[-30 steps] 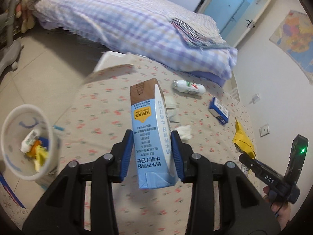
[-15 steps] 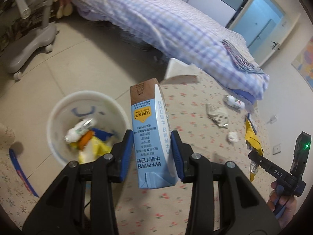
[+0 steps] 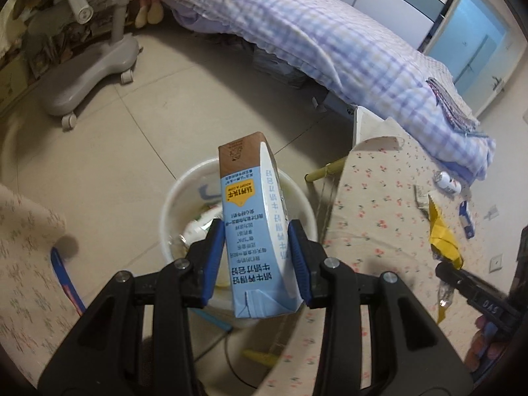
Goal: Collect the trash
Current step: 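Carry the blue carton in the left tool over the wastebasket and release, then drop the yellow snack wrapper from the right tool into the wastebasket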
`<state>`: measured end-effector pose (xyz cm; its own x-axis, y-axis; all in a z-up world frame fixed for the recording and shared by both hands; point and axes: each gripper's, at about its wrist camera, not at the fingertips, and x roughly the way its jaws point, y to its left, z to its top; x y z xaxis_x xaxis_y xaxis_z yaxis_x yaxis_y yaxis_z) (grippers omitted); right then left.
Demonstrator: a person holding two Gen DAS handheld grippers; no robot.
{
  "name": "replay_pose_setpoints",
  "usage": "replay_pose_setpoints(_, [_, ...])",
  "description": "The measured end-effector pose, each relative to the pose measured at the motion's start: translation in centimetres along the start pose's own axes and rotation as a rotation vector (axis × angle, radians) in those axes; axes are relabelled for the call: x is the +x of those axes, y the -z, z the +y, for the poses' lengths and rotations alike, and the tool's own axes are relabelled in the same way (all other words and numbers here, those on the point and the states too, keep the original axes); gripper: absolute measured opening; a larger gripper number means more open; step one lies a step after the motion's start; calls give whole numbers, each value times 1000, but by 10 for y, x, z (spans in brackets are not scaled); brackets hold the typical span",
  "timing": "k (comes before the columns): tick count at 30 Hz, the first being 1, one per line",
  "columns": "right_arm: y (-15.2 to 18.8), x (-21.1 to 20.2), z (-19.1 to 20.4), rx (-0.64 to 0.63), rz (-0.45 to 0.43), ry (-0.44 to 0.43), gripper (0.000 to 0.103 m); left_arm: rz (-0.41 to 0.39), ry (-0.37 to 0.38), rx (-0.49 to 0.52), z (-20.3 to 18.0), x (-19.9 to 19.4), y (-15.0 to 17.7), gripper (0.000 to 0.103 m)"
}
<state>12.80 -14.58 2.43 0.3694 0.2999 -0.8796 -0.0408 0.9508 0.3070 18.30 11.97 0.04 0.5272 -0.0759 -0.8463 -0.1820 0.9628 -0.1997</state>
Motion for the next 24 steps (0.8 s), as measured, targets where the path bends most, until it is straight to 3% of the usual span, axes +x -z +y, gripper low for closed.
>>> replay_pose_setpoints(2, [0,4,9,-16,3,-3,38,6,-22,9,4,3,-1,45])
replay_pose_setpoints(4, [0,6,17,-28,7,-6,38,23,-52,16,10,5,0,61])
replay_pose_setpoints(5, [0,8,20,-34,9,-7,38,22,-73,16,14,4,1,75])
replay_pose_setpoints(6, [0,10,24,-41,12,-8,38,17,-86,17,17,3,1,79])
replay_pose_setpoints(17, [-1,33,60,-93,35,-23,39,69,-156,-27,59,-3,12,89])
replay_pose_setpoints(24, [-4,54,99,-133,49,-56,40,84,-198,-66,91,-10,17,91])
